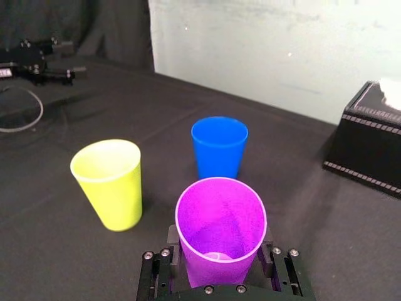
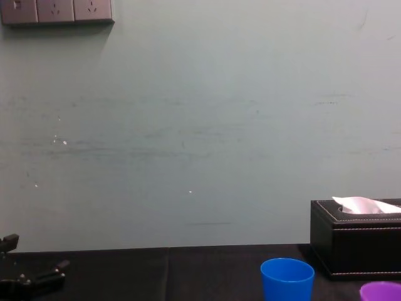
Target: Stack the three plastic cups sequentially using one hand.
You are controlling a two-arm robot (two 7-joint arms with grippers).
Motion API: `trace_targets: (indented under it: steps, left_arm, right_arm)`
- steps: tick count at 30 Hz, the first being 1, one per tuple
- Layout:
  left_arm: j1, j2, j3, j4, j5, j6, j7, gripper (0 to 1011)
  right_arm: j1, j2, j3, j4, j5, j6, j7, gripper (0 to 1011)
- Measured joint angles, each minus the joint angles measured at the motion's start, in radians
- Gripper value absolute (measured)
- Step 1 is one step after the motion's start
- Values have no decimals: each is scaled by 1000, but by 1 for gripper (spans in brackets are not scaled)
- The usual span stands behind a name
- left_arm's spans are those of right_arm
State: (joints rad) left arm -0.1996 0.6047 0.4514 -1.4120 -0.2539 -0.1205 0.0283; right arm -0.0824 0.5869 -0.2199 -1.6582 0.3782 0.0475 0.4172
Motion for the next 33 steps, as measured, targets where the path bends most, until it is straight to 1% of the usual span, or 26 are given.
trace_targets:
  steps: [1,2,3,6,8,9,10,13,17,18,19,22,24,25,28,31,32,33]
  left_arm:
    - [0,0,0,0,0,0,0,1010]
    - [0,0,0,0,0,0,0,1010]
    - [0,0,0,0,0,0,0,1010]
    - [0,0,0,0,0,0,0,1010]
    - [0,0,0,0,0,0,0,1010]
    - [0,0,0,0,0,0,0,1010]
    - [0,0,0,0,0,0,0,1010]
    - [0,0,0,0,0,0,0,1010]
    - [0,0,0,0,0,0,0,1010]
    - [0,0,0,0,0,0,0,1010]
    - [0,0,0,0,0,0,0,1010]
    - [0,0,0,0,0,0,0,1010]
    - [0,0,0,0,0,0,0,1010]
    - [0,0,0,0,0,0,0,1010]
    - [0,0,0,0,0,0,0,1010]
    - [0,0,0,0,0,0,0,1010]
    - [0,0,0,0,0,0,0,1010]
    - [0,0,0,0,0,0,0,1010]
  right_arm:
    - [-8,3,8,-20,0,5,-8,722]
    - [-8,3,8,-20,0,5,-8,722]
    - [-15,5,15,-43,0,11,-15,722]
    - [-24,8,26,-76,0,22,-26,722]
    - [-29,9,38,-114,1,35,-36,722]
    - [-29,9,38,-114,1,35,-36,722]
    - [-29,8,43,-131,2,43,-42,722]
    - [-24,7,50,-155,4,57,-49,722]
    - [6,-2,51,-191,7,86,-60,722]
    - [20,-6,47,-198,6,95,-61,722]
    - [20,-6,47,-198,6,95,-61,722]
    - [72,-21,22,-202,-5,118,-66,722]
    - [93,-28,10,-198,-12,128,-68,722]
    - [116,-37,-2,-189,-17,138,-69,722]
    - [150,-52,-22,-172,-27,152,-71,722]
    - [203,-78,-52,-136,-45,171,-77,722]
    - [203,-78,-52,-136,-45,171,-77,722]
    - [221,-87,-61,-121,-51,178,-78,722]
